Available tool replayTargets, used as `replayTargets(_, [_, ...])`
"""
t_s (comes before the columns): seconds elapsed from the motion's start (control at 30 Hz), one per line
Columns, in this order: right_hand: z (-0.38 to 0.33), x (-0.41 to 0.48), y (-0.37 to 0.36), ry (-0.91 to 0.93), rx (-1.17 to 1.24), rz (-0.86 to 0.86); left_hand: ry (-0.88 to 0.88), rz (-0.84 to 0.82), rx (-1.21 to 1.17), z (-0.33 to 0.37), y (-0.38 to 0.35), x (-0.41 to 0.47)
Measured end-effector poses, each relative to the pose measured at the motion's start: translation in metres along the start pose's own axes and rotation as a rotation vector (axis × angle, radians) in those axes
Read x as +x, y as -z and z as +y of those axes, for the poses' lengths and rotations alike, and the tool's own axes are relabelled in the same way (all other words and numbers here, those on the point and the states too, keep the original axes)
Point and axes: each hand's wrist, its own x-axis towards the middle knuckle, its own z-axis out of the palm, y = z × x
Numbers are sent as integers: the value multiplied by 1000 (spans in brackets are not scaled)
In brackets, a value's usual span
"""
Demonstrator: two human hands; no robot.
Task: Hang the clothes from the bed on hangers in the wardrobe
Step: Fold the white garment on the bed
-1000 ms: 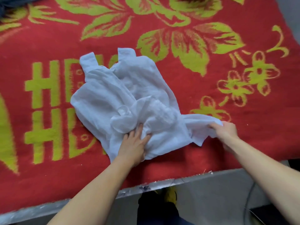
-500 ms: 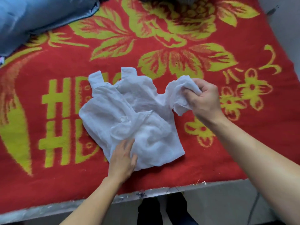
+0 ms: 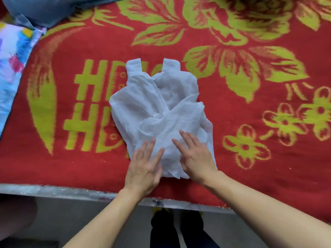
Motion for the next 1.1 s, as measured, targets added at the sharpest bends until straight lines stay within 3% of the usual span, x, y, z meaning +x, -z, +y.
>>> replayTargets(0.1, [34, 4, -12, 53, -156, -326, -5, -251, 107, 2, -31, 10])
replayTargets(0.13, [40, 1, -12, 80, -153, -351, 30, -293, 129, -2, -37, 10])
replayTargets(0.23, [48, -15, -18, 209, -240, -201, -15, -243, 161, -11, -45, 1])
replayTargets(0.3, [50, -22, -30, 265, -275, -193, -72, -192, 170, -14, -49, -4])
replayTargets(0.5, [61, 14, -59, 216, -292, -87, -15, -107, 212, -29, -72, 11])
replayTargets(0.63, [57, 17, -42, 239, -98, -23, 34, -76, 16, -23, -51, 15])
replayTargets(0.8, [50, 19, 33, 97, 151, -477, 147, -441, -351, -14, 29, 8])
replayTargets(0.87, [46, 34, 64, 58, 286, -595, 177, -516, -516, -19, 63, 22])
replayTargets(0.97, [37, 75, 109, -64, 449, -654, 282, -484, -589, -40, 109, 65])
replayTargets(1.1, [35, 153, 129, -223, 448, -571, 418, -279, -568, -84, 122, 136])
